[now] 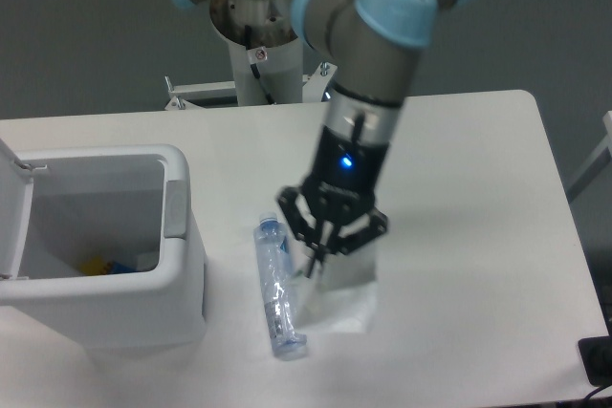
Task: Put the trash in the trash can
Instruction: 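Lift the wrapper and carry it over the white trash bin, then open the gripper to drop the wrapper into the bin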
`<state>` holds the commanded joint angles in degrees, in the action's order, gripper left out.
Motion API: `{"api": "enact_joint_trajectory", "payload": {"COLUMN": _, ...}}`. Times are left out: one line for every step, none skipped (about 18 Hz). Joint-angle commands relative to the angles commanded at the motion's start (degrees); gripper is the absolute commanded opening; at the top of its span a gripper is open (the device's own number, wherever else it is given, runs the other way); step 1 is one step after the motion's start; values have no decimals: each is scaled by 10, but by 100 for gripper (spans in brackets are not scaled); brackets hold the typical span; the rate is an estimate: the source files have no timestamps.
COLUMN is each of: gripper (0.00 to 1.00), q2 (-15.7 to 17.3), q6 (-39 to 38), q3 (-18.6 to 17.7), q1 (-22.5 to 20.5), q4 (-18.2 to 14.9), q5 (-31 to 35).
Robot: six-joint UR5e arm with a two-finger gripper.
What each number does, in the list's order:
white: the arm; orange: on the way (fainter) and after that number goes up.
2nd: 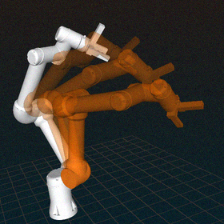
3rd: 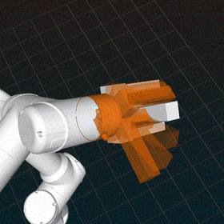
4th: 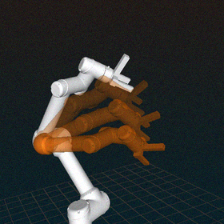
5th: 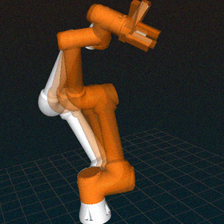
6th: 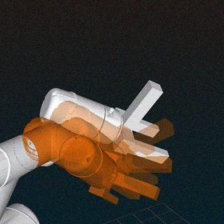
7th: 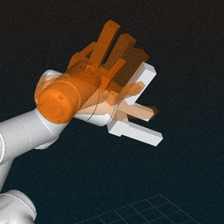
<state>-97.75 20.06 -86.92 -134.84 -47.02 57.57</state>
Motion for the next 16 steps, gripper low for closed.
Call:
{"api": "enact_joint_trajectory", "payload": {"gripper": 0, "q2": 14, "q6": -12, "q3": 4, "q1": 20, "q4": 0, "q5": 0}}
{"api": "enact_joint_trajectory", "payload": {"gripper": 0, "q2": 23, "q6": -16, "q3": 4, "q1": 38, "q4": -1, "q5": 0}}
{"api": "enact_joint_trajectory", "payload": {"gripper": 0, "q2": 31, "q6": -17, "q3": 2, "q1": 56, "q4": -1, "q5": 0}}
{"api": "enact_joint_trajectory", "payload": {"gripper": 0, "q2": 34, "q6": -22, "q3": 1, "q1": 74, "q4": -2, "q5": -2}}
{"api": "enact_joint_trajectory", "payload": {"gripper": 0, "q2": 38, "q6": -40, "q3": -1, "q1": 91, "q4": -3, "q5": -3}}
{"api": "enact_joint_trajectory", "payload": {"gripper": 0, "q2": 39, "q6": -58, "q3": -6, "q1": 107, "q4": -5, "q5": 1}}
{"api": "enact_joint_trajectory", "payload": {"gripper": 0, "q2": 39, "q6": -60, "q3": -14, "q1": 118, "q4": -3, "q5": 4}}
{"api": "enact_joint_trajectory", "payload": {"gripper": 0, "q2": 39, "q6": -61, "q3": -20, "q1": 122, "q4": -3, "q5": 5}}
{"api": "enact_joint_trajectory", "payload": {"gripper": 0, "q2": 39, "q6": -61, "q3": -25, "q1": 124, "q4": -2, "q5": 4}}
{"api": "enact_joint_trajectory", "payload": {"gripper": 10, "q2": 38, "q6": -56, "q3": -29, "q1": 124, "q4": -2, "q5": 1}}
{"api": "enact_joint_trajectory", "payload": {"gripper": 23, "q2": 36, "q6": -56, "q3": -29, "q1": 125, "q4": -2, "q5": 0}}
{"api": "enact_joint_trajectory", "payload": {"gripper": 43, "q2": 35, "q6": -56, "q3": -30, "q1": 128, "q4": -1, "q5": 1}}
{"api": "enact_joint_trajectory", "payload": {"gripper": 60, "q2": 36, "q6": -56, "q3": -33, "q1": 128, "q4": 2, "q5": 1}}
{"api": "enact_joint_trajectory", "payload": {"gripper": 73, "q2": 39, "q6": -56, "q3": -33, "q1": 128, "q4": 1, "q5": 1}}
{"api": "enact_joint_trajectory", "payload": {"gripper": 84, "q2": 40, "q6": -63, "q3": -30, "q1": 127, "q4": 0, "q5": 1}}
{"api": "enact_joint_trajectory", "payload": {"gripper": 95, "q2": 41, "q6": -67, "q3": -28, "q1": 126, "q4": -1, "q5": 2}}
